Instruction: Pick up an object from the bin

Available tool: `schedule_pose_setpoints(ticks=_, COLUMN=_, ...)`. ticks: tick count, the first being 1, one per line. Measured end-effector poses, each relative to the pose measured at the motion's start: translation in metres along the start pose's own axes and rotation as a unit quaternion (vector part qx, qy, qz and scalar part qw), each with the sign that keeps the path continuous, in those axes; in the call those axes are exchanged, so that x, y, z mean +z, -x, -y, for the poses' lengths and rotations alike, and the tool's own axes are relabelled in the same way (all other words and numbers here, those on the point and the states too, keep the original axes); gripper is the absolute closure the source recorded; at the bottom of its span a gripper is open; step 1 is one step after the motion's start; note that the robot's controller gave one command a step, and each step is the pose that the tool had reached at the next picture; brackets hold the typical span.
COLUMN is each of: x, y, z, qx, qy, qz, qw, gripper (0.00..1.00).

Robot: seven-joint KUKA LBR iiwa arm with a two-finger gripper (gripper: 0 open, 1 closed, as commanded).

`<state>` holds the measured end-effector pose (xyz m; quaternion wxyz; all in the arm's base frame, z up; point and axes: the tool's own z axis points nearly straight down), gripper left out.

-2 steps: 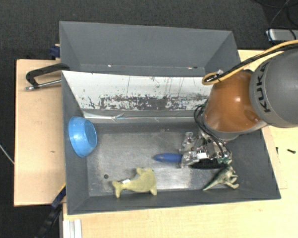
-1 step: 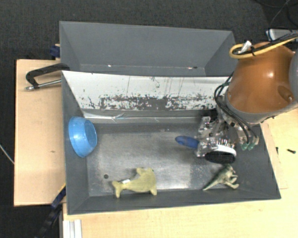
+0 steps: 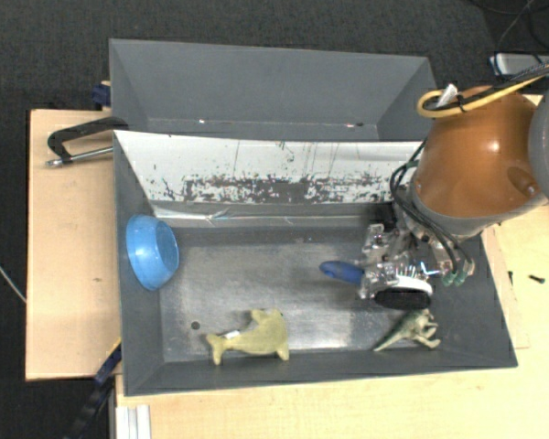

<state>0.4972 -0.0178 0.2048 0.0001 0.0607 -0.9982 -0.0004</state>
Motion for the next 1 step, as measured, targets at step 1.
schedule_pose_setpoints(ticks=1, x=-0.1583, y=0.0489, z=-0.0102, qx=-0.005, qy=-0.001, qz=0.0085, qw=0.9999, gripper=1.00)
